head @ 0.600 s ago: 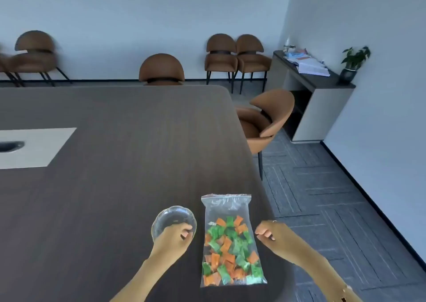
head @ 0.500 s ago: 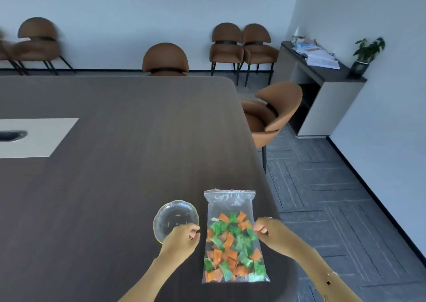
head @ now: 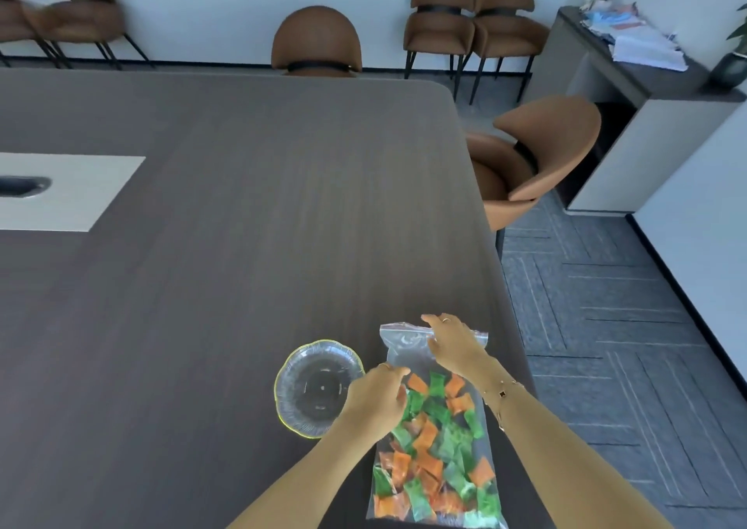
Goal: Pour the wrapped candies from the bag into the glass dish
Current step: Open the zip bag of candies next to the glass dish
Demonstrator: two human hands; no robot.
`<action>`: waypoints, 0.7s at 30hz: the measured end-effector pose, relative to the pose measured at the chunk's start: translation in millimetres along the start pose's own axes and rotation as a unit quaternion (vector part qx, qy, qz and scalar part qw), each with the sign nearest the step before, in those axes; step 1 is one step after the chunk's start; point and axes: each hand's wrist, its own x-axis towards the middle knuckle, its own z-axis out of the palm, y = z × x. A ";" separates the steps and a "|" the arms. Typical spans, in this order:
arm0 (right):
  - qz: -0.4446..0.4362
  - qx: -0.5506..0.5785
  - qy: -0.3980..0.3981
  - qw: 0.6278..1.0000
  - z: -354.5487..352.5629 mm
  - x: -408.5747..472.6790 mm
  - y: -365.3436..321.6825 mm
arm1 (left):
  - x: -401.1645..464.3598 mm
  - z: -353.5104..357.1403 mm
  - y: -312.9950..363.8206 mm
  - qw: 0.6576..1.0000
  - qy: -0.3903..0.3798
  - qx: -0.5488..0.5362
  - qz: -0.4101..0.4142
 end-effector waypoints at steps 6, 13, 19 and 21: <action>-0.029 -0.055 0.033 0.998 4.7 -13.0 8.4 | 9.3 -1.8 5.6 0.999 0.048 -0.001 -0.005; -0.073 -0.013 0.073 0.995 -16.3 -45.1 1.6 | 20.3 -17.9 32.0 0.993 0.086 -0.065 -0.044; -0.127 -0.018 0.181 0.975 -33.3 -70.2 -14.0 | 18.6 -33.0 47.9 0.950 0.083 -0.269 -0.137; -0.130 -0.018 0.197 0.972 -38.7 -74.2 -17.1 | 18.0 -41.5 50.3 0.934 0.098 -0.308 -0.153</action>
